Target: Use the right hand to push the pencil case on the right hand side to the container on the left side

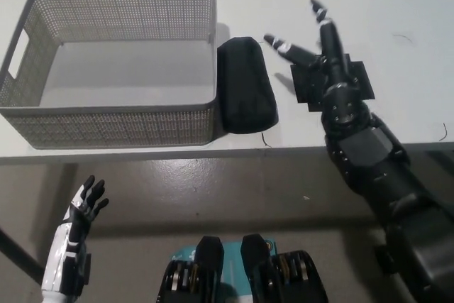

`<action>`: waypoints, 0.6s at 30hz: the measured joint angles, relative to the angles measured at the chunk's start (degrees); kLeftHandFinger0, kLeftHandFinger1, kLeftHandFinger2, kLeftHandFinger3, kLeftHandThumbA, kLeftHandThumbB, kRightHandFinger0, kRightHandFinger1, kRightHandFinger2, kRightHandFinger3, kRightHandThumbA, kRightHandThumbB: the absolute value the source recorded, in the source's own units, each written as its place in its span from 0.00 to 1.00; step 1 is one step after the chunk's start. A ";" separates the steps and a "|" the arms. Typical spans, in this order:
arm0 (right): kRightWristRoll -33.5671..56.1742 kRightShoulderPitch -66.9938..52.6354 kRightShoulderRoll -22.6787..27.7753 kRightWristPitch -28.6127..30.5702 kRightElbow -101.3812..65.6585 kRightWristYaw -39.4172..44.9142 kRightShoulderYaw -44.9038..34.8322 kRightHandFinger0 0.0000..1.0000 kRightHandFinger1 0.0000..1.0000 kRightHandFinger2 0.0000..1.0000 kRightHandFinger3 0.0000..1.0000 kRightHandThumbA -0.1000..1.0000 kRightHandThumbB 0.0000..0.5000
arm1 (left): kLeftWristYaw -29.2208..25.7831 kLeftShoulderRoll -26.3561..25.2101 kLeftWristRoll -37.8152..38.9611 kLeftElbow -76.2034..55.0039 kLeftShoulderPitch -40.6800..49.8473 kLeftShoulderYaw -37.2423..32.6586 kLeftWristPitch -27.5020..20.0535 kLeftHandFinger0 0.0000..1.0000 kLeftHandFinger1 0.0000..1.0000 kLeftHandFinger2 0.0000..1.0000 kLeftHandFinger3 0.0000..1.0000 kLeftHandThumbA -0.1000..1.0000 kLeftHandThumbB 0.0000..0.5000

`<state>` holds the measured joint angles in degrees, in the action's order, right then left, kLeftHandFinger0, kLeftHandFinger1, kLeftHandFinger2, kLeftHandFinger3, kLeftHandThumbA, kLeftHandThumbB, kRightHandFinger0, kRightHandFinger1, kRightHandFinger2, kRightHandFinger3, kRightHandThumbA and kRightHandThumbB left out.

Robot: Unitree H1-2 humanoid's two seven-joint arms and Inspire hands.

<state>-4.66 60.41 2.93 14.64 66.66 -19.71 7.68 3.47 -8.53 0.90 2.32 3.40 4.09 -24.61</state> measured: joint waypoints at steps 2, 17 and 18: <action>0.39 -2.03 -0.12 -0.41 -5.38 1.18 -0.76 1.00 1.00 1.00 1.00 1.00 0.87 | 0.04 0.00 -0.02 0.02 -0.16 -0.03 0.00 1.00 1.00 1.00 1.00 1.00 0.12; 2.42 -26.45 -1.08 -2.97 -38.98 5.79 -0.74 1.00 1.00 1.00 1.00 1.00 0.56 | 0.32 0.05 -0.04 0.27 -0.57 -0.10 0.15 1.00 1.00 1.00 1.00 1.00 0.14; 2.48 -28.70 -0.95 -2.97 -40.94 6.02 -0.69 1.00 1.00 1.00 1.00 1.00 0.55 | 0.35 0.05 -0.04 0.27 -0.63 -0.10 0.15 1.00 1.00 1.00 1.00 1.00 0.13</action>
<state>-2.18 31.71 1.98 11.68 25.73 -13.69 6.99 3.82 -8.49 0.86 2.59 2.78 3.99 -24.47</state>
